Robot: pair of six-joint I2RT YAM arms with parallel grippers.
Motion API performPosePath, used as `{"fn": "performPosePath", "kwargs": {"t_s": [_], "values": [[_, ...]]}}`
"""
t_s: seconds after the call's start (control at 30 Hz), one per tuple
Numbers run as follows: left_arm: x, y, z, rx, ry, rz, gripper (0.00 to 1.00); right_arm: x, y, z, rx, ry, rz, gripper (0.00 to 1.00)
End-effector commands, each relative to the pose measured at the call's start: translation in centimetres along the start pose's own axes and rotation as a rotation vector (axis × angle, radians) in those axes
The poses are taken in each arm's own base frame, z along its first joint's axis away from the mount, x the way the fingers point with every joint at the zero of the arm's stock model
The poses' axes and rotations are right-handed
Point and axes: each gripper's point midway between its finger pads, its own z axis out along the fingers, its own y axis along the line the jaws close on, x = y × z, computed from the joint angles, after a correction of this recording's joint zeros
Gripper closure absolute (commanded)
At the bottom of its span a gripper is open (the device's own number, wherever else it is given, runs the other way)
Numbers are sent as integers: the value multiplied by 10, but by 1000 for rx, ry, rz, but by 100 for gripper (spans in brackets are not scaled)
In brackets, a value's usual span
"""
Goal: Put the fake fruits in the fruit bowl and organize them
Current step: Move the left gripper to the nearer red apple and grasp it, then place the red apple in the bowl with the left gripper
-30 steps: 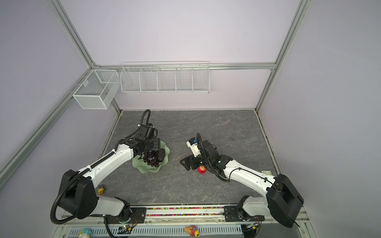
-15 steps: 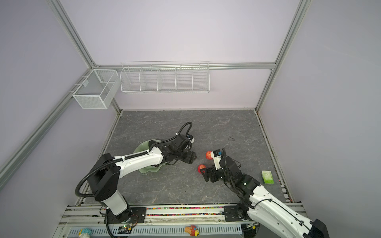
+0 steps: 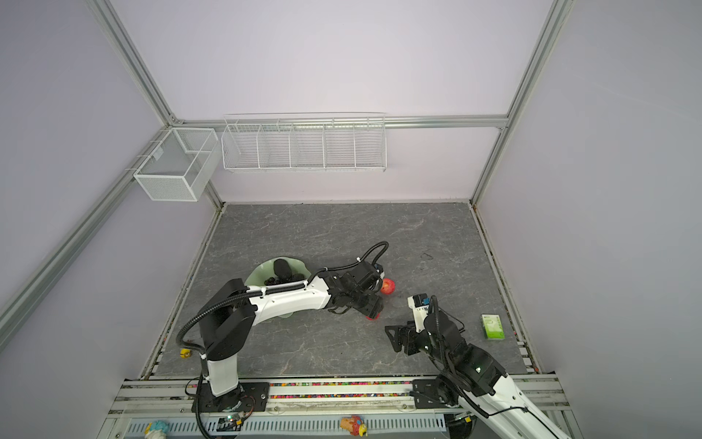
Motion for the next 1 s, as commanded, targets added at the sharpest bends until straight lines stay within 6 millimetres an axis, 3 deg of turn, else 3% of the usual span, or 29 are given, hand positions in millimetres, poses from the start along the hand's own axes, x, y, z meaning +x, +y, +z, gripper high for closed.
{"fn": "performPosePath", "kwargs": {"t_s": [0.0,0.13,0.3,0.53,0.63,0.77,0.83,0.97], "values": [[9,3,8,-53,39,0,32,0,-3,-1,22,7,18,12],[14,4,20,-66,63,7,33,-2,-3,-1,26,1,15,12],[11,8,16,-88,45,8,47,-4,-6,-2,40,-14,13,12],[-12,17,-30,-1,-54,-93,57,-22,11,7,10,-12,-53,12],[-21,40,-61,40,-130,-178,58,-38,27,18,-30,-11,-100,12],[-19,84,-107,63,-216,-316,58,-61,56,36,-119,-25,-156,12],[-10,114,-131,24,-251,-394,58,-72,72,45,-170,-18,-180,12],[27,182,-188,-251,-315,-527,56,-80,106,69,-274,47,-239,12]]}}
